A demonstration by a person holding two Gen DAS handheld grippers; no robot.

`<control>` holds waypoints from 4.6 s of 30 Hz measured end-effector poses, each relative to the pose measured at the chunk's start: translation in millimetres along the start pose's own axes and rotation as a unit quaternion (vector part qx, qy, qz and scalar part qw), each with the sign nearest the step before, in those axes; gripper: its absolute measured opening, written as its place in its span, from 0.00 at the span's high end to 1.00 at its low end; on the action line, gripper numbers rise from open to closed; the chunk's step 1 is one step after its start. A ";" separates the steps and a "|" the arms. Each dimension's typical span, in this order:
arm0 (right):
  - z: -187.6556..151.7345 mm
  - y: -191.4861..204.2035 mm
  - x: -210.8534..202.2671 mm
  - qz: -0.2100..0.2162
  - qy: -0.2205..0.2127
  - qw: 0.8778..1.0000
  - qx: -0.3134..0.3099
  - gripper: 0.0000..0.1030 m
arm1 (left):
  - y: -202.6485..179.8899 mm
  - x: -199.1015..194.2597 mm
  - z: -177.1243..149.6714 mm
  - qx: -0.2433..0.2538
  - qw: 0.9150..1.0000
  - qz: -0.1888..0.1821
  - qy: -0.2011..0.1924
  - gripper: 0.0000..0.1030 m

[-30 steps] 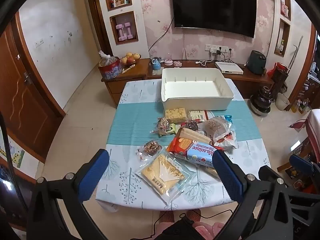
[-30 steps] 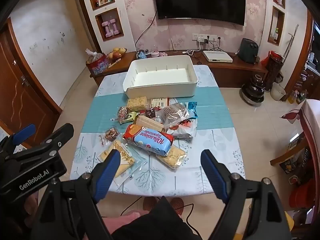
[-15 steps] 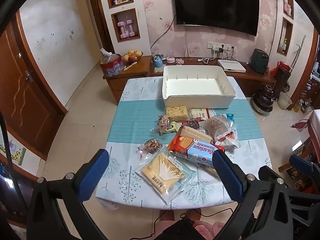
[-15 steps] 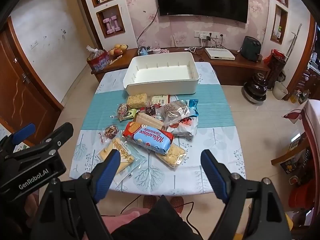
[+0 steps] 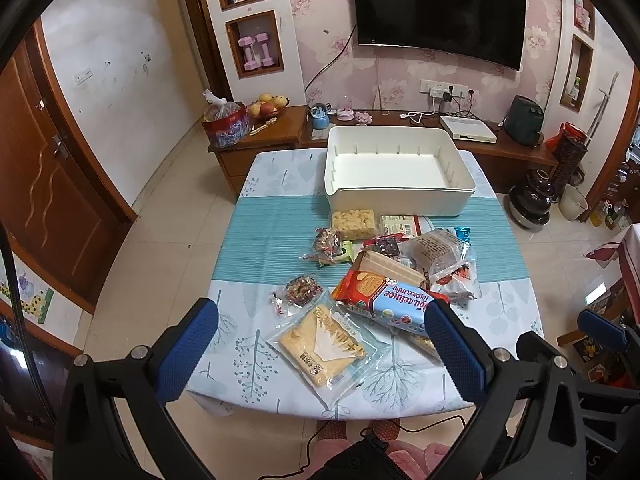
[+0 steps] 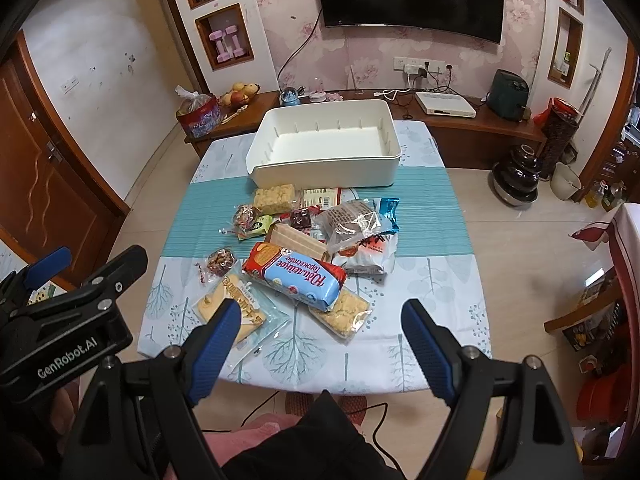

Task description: Organize snacks

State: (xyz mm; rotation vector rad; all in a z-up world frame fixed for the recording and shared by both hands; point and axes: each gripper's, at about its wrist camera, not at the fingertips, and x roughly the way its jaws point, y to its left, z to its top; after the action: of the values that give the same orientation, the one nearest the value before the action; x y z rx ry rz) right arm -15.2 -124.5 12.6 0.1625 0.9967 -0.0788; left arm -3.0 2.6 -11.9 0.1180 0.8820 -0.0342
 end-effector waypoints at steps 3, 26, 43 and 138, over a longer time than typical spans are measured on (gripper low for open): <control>-1.6 -1.0 3.3 0.003 0.002 1.000 -0.003 0.19 | -2.3 2.9 -3.0 -0.002 1.000 0.001 0.003 0.00; 13.5 -29.6 9.6 0.044 0.010 0.998 -0.045 0.19 | -18.8 6.3 5.8 -0.046 0.999 0.005 0.025 0.00; 28.5 -36.4 35.9 0.076 -0.020 0.992 -0.095 0.20 | 16.1 57.8 -15.6 -0.173 0.978 -0.021 0.115 0.00; -9.4 11.6 240.6 0.094 0.087 0.942 -0.310 0.40 | 98.3 252.0 -113.5 -0.351 0.887 -0.178 0.241 0.92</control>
State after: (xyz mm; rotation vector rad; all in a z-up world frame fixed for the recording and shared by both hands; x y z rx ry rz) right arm 109.0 -109.4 -193.6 -0.3203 1.1322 0.4302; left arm 77.6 118.2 -269.2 -0.7489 1.3558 -0.0255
